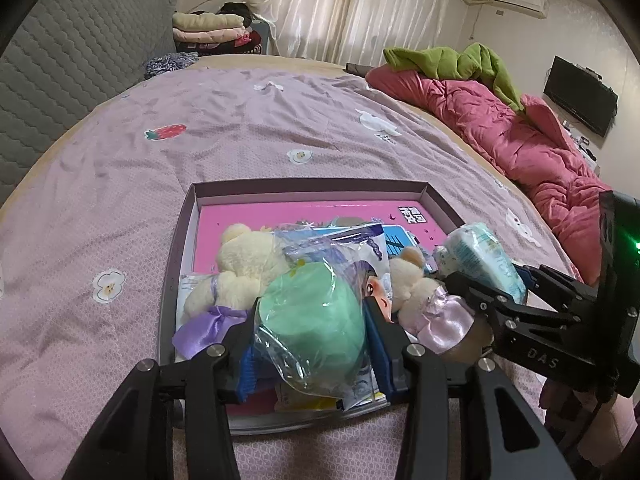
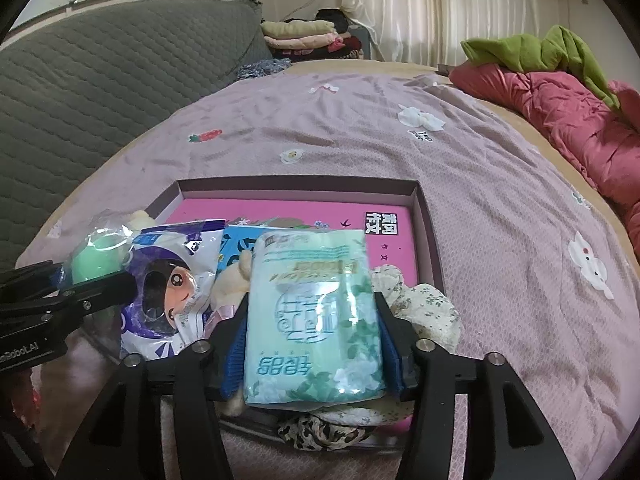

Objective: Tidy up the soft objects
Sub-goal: 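Lower the tissue pack into the box and open the right gripper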

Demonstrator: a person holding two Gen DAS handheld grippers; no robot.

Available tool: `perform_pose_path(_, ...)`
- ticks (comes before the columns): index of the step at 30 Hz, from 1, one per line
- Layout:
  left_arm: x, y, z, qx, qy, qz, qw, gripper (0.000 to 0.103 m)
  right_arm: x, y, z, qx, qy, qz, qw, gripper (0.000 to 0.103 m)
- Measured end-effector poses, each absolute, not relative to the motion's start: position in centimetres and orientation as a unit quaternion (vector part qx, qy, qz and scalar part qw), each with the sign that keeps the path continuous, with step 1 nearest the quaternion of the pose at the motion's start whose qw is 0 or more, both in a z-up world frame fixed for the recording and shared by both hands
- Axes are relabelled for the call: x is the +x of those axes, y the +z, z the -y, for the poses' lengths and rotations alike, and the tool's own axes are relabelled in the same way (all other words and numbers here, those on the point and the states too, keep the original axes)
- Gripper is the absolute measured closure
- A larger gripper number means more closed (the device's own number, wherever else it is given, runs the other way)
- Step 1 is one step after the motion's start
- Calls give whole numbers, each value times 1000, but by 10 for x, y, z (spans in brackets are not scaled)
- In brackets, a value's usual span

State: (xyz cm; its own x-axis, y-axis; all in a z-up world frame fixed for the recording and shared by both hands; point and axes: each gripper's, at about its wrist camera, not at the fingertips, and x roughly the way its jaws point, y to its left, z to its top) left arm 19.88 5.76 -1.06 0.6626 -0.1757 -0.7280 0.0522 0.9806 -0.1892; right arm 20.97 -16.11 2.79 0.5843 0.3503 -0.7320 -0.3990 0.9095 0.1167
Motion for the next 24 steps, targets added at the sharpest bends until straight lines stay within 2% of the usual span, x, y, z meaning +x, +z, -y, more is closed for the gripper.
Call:
perform_pose_path(11, 198, -9, -58, -81, -60, -401, 911, 56, 202, 39, 159, -40, 213, -384, 898, 31)
perform_pose_path(24, 195, 0, -63, -87, -56, -383, 918, 46, 194, 49, 161, -49, 215, -366, 904, 31)
